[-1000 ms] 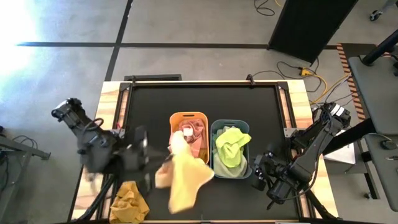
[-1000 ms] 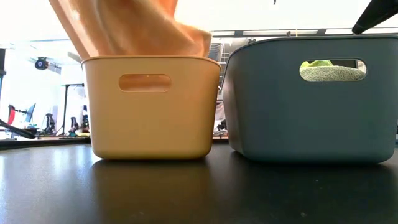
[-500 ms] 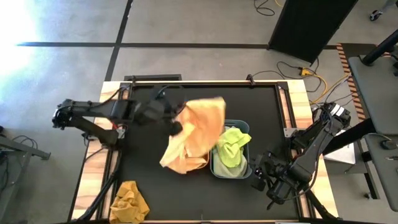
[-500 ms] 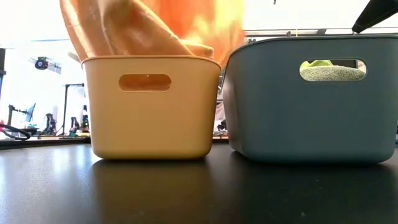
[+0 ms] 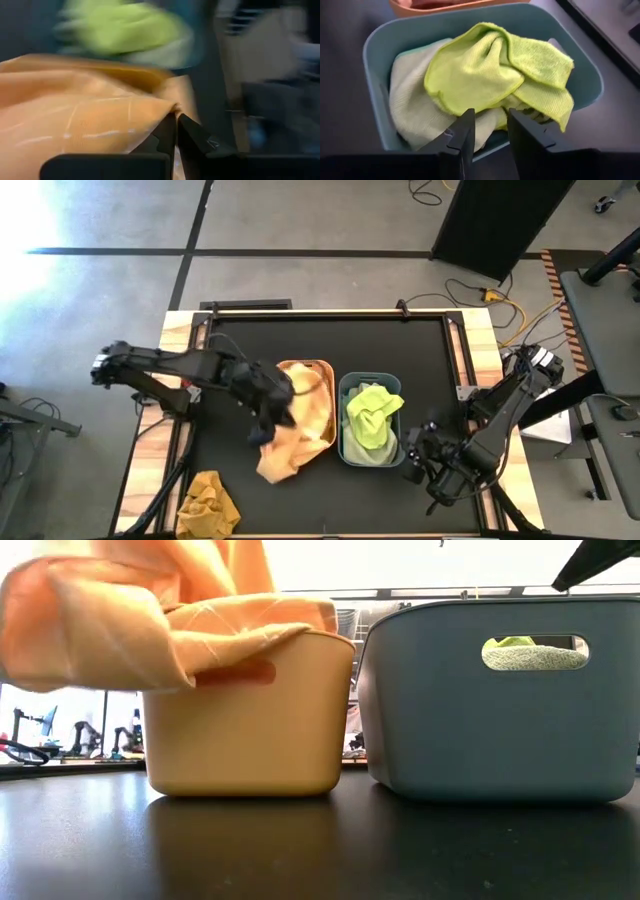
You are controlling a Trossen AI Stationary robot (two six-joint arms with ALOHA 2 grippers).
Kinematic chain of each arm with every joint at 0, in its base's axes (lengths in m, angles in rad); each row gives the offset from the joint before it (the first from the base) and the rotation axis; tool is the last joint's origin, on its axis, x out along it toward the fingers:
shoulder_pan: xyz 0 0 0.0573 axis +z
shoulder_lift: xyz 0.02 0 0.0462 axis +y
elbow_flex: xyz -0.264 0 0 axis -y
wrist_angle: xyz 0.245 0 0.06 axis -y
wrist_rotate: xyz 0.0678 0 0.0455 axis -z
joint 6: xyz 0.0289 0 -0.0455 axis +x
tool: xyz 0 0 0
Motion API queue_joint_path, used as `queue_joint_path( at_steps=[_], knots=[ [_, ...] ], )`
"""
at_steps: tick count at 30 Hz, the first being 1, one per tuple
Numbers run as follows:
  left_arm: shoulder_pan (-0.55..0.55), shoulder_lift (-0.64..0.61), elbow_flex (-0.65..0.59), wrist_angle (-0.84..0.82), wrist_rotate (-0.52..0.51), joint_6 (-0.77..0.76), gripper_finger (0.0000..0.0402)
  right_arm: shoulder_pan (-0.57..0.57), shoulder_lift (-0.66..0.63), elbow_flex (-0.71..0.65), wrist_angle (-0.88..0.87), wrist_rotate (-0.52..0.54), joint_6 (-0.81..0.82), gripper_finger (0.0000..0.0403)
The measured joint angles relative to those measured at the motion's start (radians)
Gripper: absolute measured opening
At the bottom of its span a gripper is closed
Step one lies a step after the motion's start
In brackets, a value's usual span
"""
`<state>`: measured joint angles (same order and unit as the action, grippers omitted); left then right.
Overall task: Sort towels by color in basket
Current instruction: Put the orange plaid towel into the orange bin
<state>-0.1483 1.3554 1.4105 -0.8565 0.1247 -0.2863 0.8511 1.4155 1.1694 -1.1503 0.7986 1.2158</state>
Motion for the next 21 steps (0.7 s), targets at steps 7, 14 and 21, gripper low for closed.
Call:
queue_joint_path(
  at_steps=[7, 14, 21],
  knots=[
    [0.033, 0.176, 0.04, 0.146, 0.106, 0.129, 0.0, -0.032, 0.0, -0.007, -0.001, 0.015, -0.024, 0.0114],
    [0.19, 0.381, 0.246, -0.172, 0.078, 0.126, 0.0, -0.047, 0.0, -0.007, 0.001, 0.013, -0.012, 0.0114],
    [0.275, 0.596, 0.266, -0.207, 0.126, 0.25, 0.0, -0.047, 0.0, -0.008, 0.006, 0.01, -0.011, 0.0101]
  ],
)
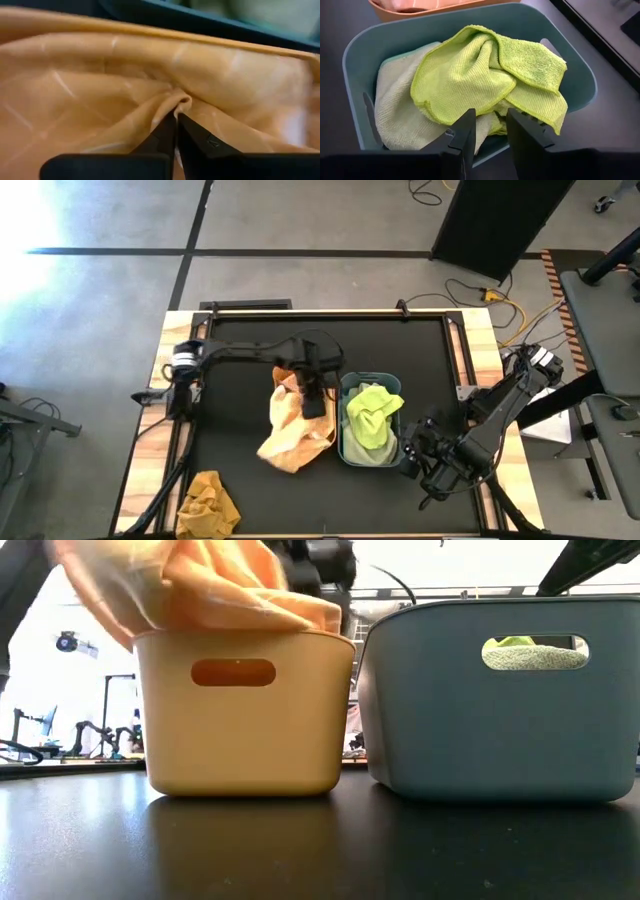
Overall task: Sort towels by color in basket
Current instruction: Put the orange plaid towel into the orange bin
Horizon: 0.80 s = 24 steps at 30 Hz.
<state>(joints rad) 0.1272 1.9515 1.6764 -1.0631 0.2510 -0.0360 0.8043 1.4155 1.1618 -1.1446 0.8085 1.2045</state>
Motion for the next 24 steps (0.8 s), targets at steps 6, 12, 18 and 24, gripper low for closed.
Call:
queue_joint_path(
  at_steps=[6, 12, 18, 24],
  knots=[
    [0.011, 0.114, 0.0, 0.04, -0.18, 0.065, 0.0, 0.0, 0.0, 0.0, 0.001, -0.003, 0.01, 0.0101],
    [-0.005, 0.151, 0.0, 0.067, -0.264, 0.133, 0.0005, 0.0, 0.0, 0.0, 0.001, -0.005, 0.013, 0.0126],
    [-0.027, 0.101, -0.001, 0.069, -0.251, 0.152, 0.0039, 0.0, 0.0, -0.005, 0.002, -0.008, 0.0, 0.0163],
    [-0.074, -0.046, -0.001, 0.071, -0.238, 0.155, 0.007, 0.0, 0.0, -0.009, 0.007, -0.008, -0.012, 0.021]
  ],
)
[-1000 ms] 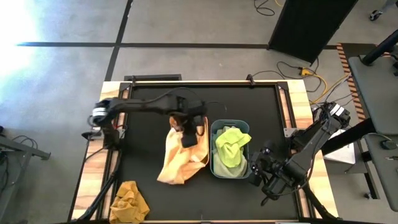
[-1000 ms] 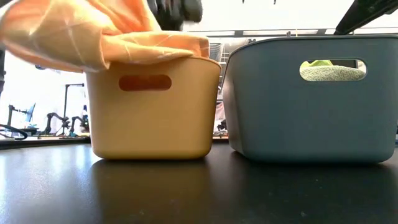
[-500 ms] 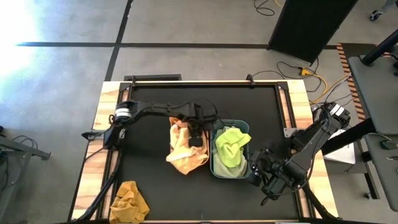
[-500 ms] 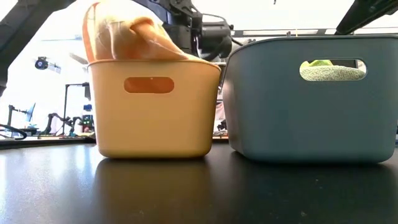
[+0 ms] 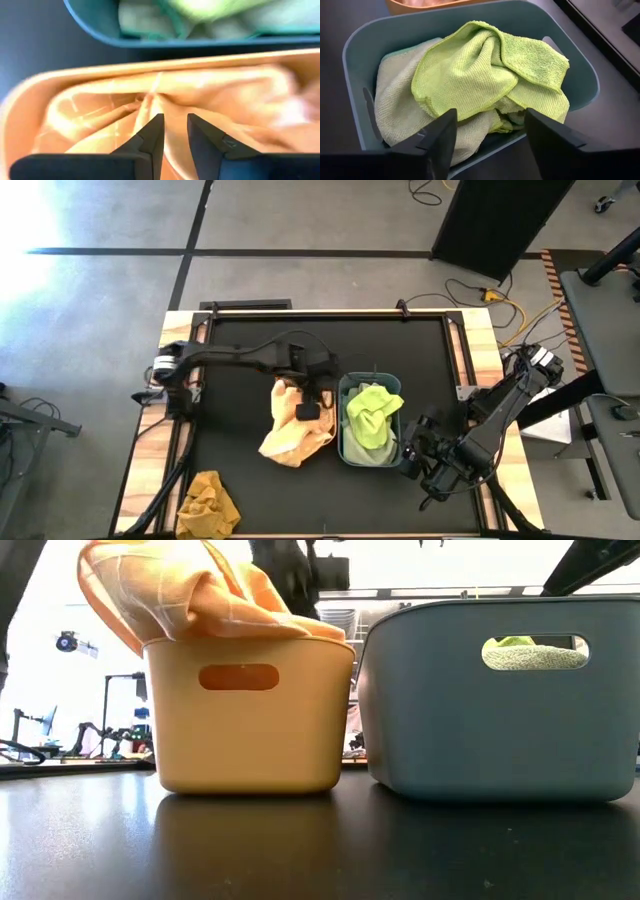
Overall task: Sort towels by color in basket
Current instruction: Put the orange plaid towel into the orange bin
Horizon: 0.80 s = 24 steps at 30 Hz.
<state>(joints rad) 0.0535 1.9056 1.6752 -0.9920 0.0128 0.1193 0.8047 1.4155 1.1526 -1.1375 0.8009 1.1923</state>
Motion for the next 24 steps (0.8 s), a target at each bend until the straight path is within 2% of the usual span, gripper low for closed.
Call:
queue_joint_path(
  at_steps=[7, 11, 20, 24],
  knots=[
    [-0.104, -0.205, 0.0, 0.005, 0.0, -0.097, 0.0072, 0.0, 0.0, -0.003, 0.005, 0.003, 0.037, 0.0269],
    [-0.233, -0.288, -0.01, -0.047, 0.003, -0.209, 0.0072, 0.0, 0.0, -0.011, 0.008, 0.003, 0.072, 0.0295],
    [-0.612, -0.292, -0.099, -0.096, -0.007, -0.524, 0.0072, 0.0, 0.0, -0.057, 0.021, 0.011, 0.066, 0.0331],
    [-0.698, -0.277, -0.168, -0.107, -0.012, -0.675, 0.0072, 0.0, 0.0, -0.073, 0.021, 0.012, 0.065, 0.0336]
  ],
)
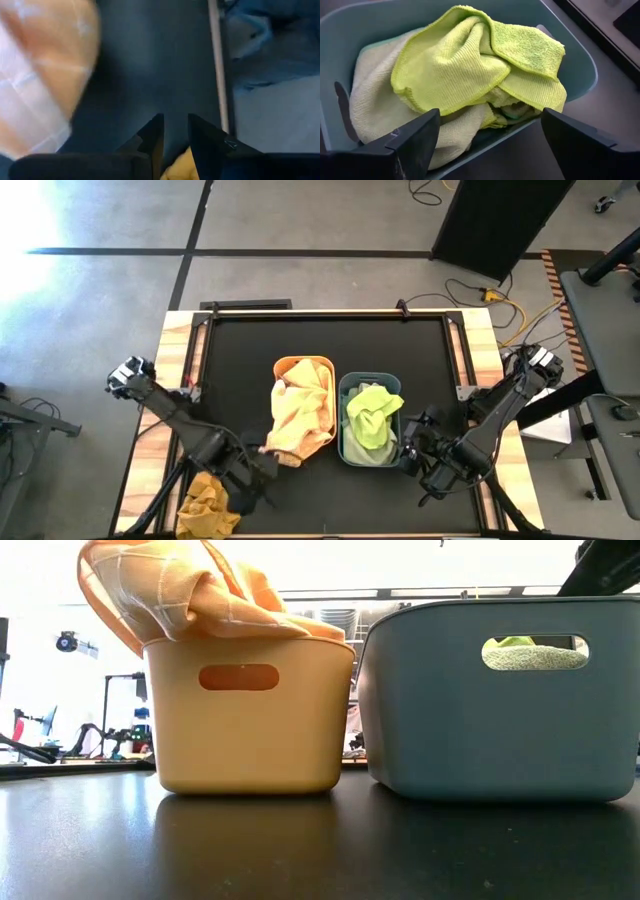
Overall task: Sort towels by color in basket
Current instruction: Put the orange plaid towel into the orange bin
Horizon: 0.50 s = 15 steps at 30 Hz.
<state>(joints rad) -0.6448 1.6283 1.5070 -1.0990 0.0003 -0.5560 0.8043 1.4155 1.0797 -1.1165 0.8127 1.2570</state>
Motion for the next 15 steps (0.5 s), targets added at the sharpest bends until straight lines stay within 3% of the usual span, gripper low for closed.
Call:
queue_joint_path(
  at_steps=[4, 9, 15],
  knots=[
    [0.027, 0.0, -0.067, 0.002, -0.106, -0.022, 0.0072, 0.0, 0.0, 0.0, 0.002, 0.002, -0.02, 0.0339],
    [0.148, -0.002, -0.052, 0.01, -0.246, 0.125, 0.0071, 0.0, 0.0, 0.004, 0.002, 0.003, -0.056, 0.0332],
    [0.322, -0.005, 0.005, 0.033, -0.242, 0.282, 0.0056, 0.0, 0.0, 0.004, 0.002, 0.002, -0.066, 0.0322]
  ],
)
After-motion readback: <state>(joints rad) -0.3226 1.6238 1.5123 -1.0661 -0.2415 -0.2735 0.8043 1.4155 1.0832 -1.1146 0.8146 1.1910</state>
